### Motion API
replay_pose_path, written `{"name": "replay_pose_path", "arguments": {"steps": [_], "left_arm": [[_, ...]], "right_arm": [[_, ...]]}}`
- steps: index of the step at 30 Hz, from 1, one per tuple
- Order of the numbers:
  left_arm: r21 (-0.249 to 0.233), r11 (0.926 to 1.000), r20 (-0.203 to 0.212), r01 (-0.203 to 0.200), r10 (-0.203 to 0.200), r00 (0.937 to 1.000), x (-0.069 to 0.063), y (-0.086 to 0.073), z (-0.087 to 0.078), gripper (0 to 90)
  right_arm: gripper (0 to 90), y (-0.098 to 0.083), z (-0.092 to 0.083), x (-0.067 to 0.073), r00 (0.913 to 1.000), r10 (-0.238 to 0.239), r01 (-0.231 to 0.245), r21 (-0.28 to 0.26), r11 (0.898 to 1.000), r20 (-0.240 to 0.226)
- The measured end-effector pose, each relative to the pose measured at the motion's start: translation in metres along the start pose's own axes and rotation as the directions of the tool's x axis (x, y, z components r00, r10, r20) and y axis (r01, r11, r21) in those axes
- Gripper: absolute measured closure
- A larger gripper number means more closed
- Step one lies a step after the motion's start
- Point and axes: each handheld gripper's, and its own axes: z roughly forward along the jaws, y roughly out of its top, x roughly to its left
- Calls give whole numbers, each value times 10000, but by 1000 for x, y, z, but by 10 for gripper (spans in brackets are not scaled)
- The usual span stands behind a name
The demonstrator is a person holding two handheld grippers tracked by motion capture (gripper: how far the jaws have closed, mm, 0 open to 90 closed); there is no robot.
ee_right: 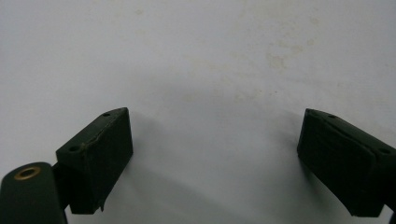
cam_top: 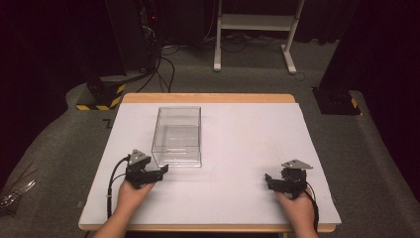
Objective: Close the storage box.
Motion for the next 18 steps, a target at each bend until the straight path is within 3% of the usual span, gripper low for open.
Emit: {"name": "replay_pose_path", "arguments": {"steps": [6,14,18], "left_arm": [[352,9993,-138,-91,96,9999,15,-15,-18,176],[548,9978,-575,383,-352,9977,41,-35,-40,178],[621,9980,-968,143,-82,9953,45,-40,-48,179]], "right_arm": [[102,0,0,0,10000,-11,11,6,10000,1],[102,0,0,0,10000,-9,9,5,10000,7],[102,0,0,0,10000,-8,8,8,10000,12]]}}
